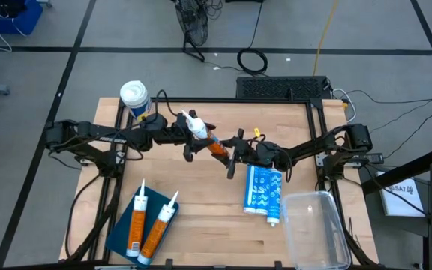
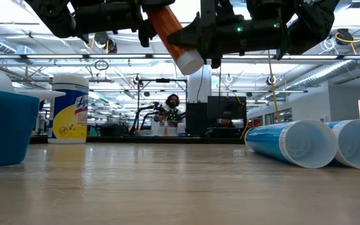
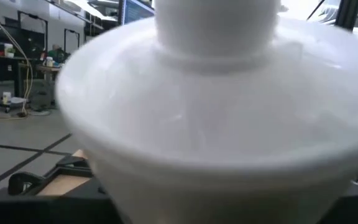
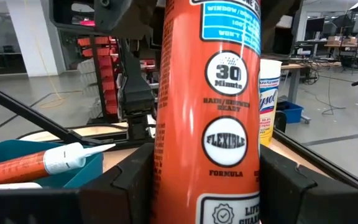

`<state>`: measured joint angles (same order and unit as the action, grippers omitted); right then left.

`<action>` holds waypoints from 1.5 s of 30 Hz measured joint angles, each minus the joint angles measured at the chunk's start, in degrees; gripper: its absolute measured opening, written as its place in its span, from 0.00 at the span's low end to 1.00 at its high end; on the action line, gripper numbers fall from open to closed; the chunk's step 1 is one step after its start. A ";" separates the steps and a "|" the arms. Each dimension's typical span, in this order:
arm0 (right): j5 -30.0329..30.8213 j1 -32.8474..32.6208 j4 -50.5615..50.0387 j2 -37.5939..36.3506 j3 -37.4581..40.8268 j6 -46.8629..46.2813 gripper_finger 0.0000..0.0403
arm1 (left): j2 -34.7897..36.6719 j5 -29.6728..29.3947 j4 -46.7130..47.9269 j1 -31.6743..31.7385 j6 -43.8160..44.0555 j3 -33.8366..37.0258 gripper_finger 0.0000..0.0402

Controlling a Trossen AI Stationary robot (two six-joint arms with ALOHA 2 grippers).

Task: Pick & place silicon tubes, Sealant and Lysol wipes
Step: Put the orange sealant into the blue bin

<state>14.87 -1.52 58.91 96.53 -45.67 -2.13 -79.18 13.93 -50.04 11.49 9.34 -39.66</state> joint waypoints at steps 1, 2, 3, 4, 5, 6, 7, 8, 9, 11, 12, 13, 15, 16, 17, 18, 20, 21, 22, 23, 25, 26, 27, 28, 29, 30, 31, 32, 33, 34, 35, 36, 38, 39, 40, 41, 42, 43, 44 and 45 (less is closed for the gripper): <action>0.00 0.00 -0.01 0.00 0.00 0.00 0.50 | 0.00 0.00 0.00 0.01 0.08 0.00 0.62; -0.02 0.00 -0.01 0.00 0.00 0.00 0.50 | 0.00 -0.02 0.04 0.02 0.32 0.00 0.59; -0.03 0.00 -0.03 0.00 0.00 -0.17 0.50 | 0.00 0.04 0.27 0.02 0.74 0.00 0.56; -0.02 0.00 -0.08 0.00 0.00 -0.22 0.50 | 0.00 0.17 0.40 0.02 1.11 0.00 0.53; -0.02 0.00 -0.16 0.00 0.00 -0.39 0.50 | 0.00 0.15 0.50 0.02 1.35 0.00 0.50; -0.02 0.00 -0.23 0.00 0.00 -0.60 0.50 | 0.04 0.22 0.52 0.02 1.51 0.00 0.50; -0.02 0.00 -0.33 0.00 0.00 -0.86 0.49 | 0.32 0.46 0.79 0.02 1.61 0.00 0.50; -0.03 0.00 -0.34 0.00 -0.03 -1.16 0.49 | 0.68 0.63 1.22 0.02 1.73 0.00 0.50; -0.12 0.00 -0.34 0.00 -0.09 -1.27 0.49 | 1.14 0.70 1.80 0.02 1.75 0.00 0.50; -0.28 -0.02 -0.36 0.00 -0.26 -1.27 0.49 | 2.38 0.76 3.77 0.00 1.92 -0.03 0.50; -0.62 -0.08 -0.36 0.00 -0.31 -1.34 0.53 | 3.23 0.83 5.44 0.00 1.91 -0.04 0.49; -0.69 -0.12 -0.37 0.00 -0.32 -1.88 0.59 | 4.41 1.00 7.25 -0.01 1.46 -0.05 0.49; -0.22 -0.15 -0.66 -0.15 0.08 -2.07 0.72 | 7.86 1.53 13.96 0.07 0.86 0.14 0.49; -0.14 -0.22 -0.84 -0.09 0.02 -2.21 0.79 | 9.68 1.00 17.17 0.05 0.54 0.07 0.49; -0.02 -0.38 -1.32 -0.11 0.13 -2.65 0.84 | 11.75 0.33 22.06 -0.09 0.07 0.08 0.49; 0.13 -0.39 -1.40 -0.11 0.20 -3.37 0.89 | 13.92 -0.85 26.49 -0.39 -0.24 0.13 0.49; 0.03 -0.80 -1.85 -0.10 0.13 -4.00 0.96 | 19.34 -4.41 35.10 -1.14 -0.45 0.13 0.49; 0.01 -0.85 -1.94 -0.11 0.15 -4.22 0.97 | 21.86 -5.98 38.94 -1.78 -0.25 0.12 0.49; -0.17 -0.89 -2.03 -0.11 0.13 -4.28 0.96 | 24.47 -7.55 42.42 -2.37 0.18 0.04 0.49; -0.20 -0.92 -2.16 -0.10 0.14 -4.29 0.95 | 26.98 -8.89 46.77 -3.33 1.05 0.02 0.49; -0.13 -0.85 -2.26 -0.11 0.15 -4.31 0.94 | 31.78 -10.99 55.07 -5.92 3.97 0.04 0.49; -0.13 -0.81 -2.52 -0.10 0.13 -4.28 0.94 | 33.85 -12.18 58.56 -7.32 5.68 0.06 0.49; -0.09 -0.81 -2.61 -0.09 0.15 -4.30 0.94 | 35.93 -13.37 61.70 -8.85 7.59 0.05 0.49; -0.11 -0.83 -2.67 -0.09 0.15 -4.31 0.94 | 37.98 -14.58 64.83 -10.25 9.69 0.04 0.49; -0.13 -0.83 -2.92 -0.09 0.15 -4.28 0.94 | 39.58 -15.24 67.94 -11.63 12.32 0.04 0.49; -0.15 -0.85 -3.01 -0.09 0.15 -4.28 0.94 | 40.84 -15.63 70.79 -13.09 15.25 0.04 0.49; -0.15 -0.85 -3.08 -0.09 0.15 -4.28 0.94 | 42.09 -15.57 73.44 -14.46 18.16 0.04 0.49; -0.15 -0.85 -3.37 -0.09 0.15 -4.28 0.94 | 42.81 -15.54 76.20 -15.88 20.70 0.04 0.49; -0.15 -0.85 -3.53 -0.09 0.15 -4.28 0.94 | 43.12 -15.56 79.23 -17.41 23.08 0.04 0.49; -0.13 -0.85 -3.67 -0.09 0.15 -4.26 0.94 | 43.24 -15.95 82.17 -18.74 25.37 0.04 0.49; -0.09 -0.83 -3.89 -0.09 0.15 -4.23 0.94 | 43.13 -16.67 84.78 -20.17 27.50 0.04 0.49; -0.07 -0.83 -3.98 -0.09 0.15 -4.24 0.94 | 42.69 -17.12 86.89 -21.54 29.31 0.04 0.49; -0.08 -0.83 -4.31 -0.09 0.15 -4.26 0.94 | 40.95 -18.34 89.13 -24.25 32.12 0.04 0.49; -0.06 -0.83 -4.37 -0.08 0.15 -4.26 0.94 | 39.88 -18.87 89.57 -25.56 33.17 0.04 0.49; -0.06 -0.83 -4.40 -0.07 0.15 -4.26 0.94 | 38.94 -19.66 89.55 -26.81 34.30 0.02 0.49; -0.06 -0.83 -4.55 -0.07 0.15 -4.26 0.94 | 37.89 -20.20 89.57 -28.07 35.10 0.00 0.49; -0.04 -0.83 -4.54 -0.07 0.15 -4.26 0.94 | 36.66 -20.37 89.41 -29.23 35.81 0.00 0.49; -0.04 -0.83 -4.50 -0.07 0.15 -4.26 0.94 | 35.62 -20.20 89.05 -30.35 36.60 -0.02 0.49; 0.00 -0.83 -4.48 -0.07 0.15 -4.26 0.94 | 34.59 -19.94 88.69 -31.36 37.48 -0.04 0.49; 0.00 -0.80 -4.40 -0.07 0.15 -4.25 0.94 | 33.48 -20.05 88.26 -32.24 38.19 -0.05 0.49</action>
<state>14.87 -2.32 54.51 96.47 -45.52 -6.39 -45.69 -6.11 38.22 -20.75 47.54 -39.71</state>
